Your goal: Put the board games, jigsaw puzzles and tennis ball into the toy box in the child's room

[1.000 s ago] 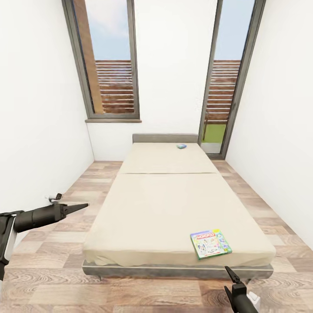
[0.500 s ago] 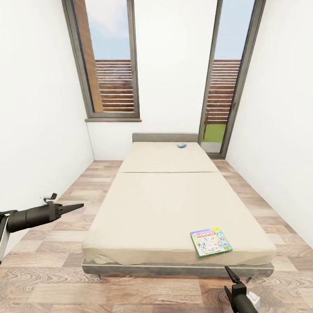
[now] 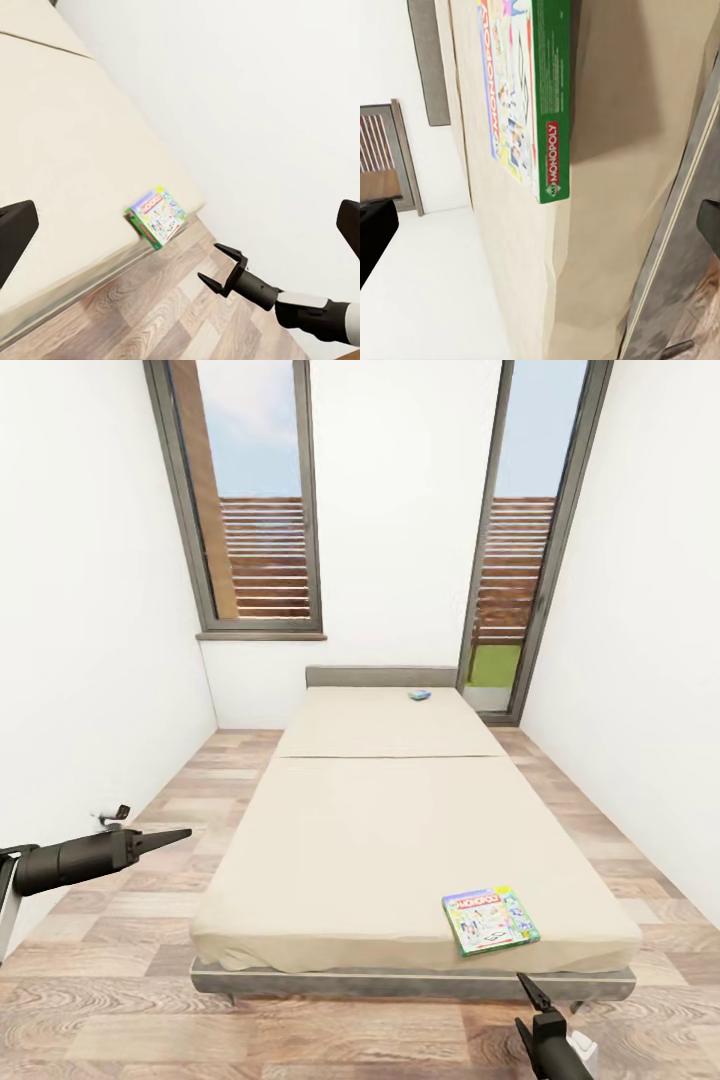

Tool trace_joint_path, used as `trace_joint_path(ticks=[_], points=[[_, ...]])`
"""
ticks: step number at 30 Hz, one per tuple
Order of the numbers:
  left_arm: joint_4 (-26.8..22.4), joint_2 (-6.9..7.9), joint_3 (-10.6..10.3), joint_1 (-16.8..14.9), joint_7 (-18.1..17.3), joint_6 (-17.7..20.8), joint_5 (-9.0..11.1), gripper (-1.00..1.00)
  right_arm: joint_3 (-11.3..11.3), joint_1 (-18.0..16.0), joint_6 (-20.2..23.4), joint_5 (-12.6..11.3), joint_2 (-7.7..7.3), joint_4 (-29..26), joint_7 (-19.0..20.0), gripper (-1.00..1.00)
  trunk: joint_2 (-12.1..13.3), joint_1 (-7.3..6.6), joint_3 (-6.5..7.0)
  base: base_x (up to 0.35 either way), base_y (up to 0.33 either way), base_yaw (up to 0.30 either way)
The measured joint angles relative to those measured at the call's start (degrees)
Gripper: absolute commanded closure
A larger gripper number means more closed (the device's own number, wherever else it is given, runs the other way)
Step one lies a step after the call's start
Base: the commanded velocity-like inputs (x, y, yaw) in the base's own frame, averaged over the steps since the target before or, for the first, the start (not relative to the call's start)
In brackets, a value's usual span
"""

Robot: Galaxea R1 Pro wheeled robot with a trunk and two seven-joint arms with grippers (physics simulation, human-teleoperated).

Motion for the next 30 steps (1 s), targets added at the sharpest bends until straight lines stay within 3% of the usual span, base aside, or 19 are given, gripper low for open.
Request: trace_joint_path(ticks=[30], points=[[0.0, -0.10, 0.0, 0.1, 0.0, 0.3, 0.1, -1.00, 0.0, 0.0, 0.0, 0.0, 0.00, 0.0, -0.4, -1.00, 0.0, 0.01, 0.00, 0.013, 0.057, 0.000]])
